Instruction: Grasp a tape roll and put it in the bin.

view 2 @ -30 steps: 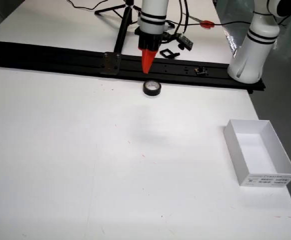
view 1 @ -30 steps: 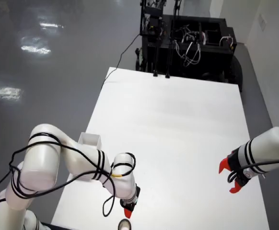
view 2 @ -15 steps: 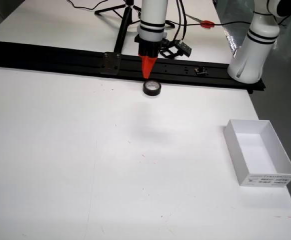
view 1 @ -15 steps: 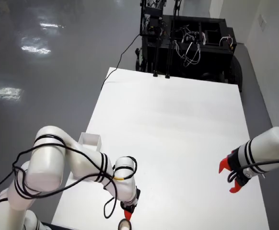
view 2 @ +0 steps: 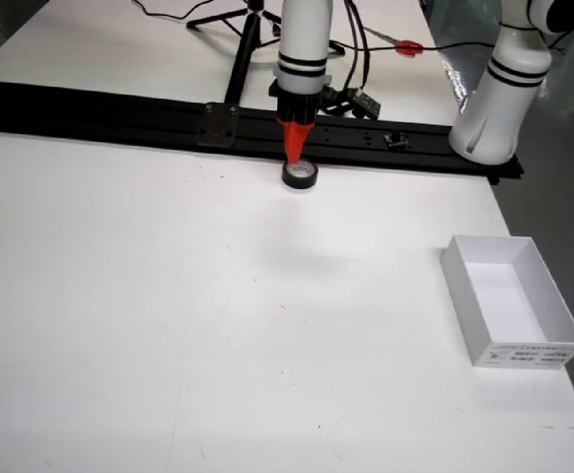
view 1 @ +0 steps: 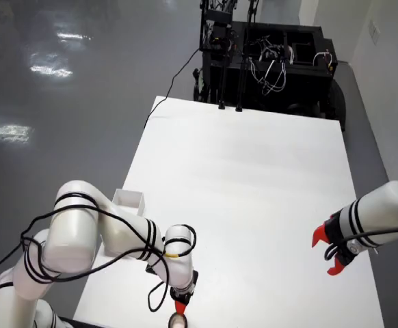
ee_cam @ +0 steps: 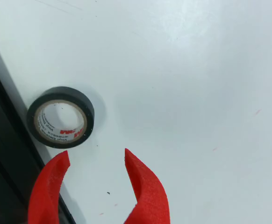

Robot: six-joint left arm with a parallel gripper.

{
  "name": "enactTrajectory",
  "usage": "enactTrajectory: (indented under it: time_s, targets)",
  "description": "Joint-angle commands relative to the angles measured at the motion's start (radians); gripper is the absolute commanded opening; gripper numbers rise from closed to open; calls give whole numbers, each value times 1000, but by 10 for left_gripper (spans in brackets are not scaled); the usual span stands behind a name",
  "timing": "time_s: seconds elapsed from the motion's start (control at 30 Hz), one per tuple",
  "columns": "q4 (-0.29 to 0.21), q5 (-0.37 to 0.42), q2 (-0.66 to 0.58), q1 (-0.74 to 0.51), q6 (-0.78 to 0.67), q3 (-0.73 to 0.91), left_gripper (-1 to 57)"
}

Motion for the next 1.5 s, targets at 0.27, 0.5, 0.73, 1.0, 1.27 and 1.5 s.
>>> enactTrajectory:
  time_s: [0.27, 0.5, 0.73, 1.0, 1.27, 1.5]
  targets:
    - [-20, 40, 19, -14, -76, 4, 255]
    - [-22, 17, 70, -45, -78, 4, 253]
    - [-20, -6, 105, -53, -78, 23, 251]
    - [-12, -64, 116, -22, -78, 22, 255]
    - [-5, -84, 116, -2, -78, 22, 256]
    - [1, -111, 118, 12, -78, 20, 257]
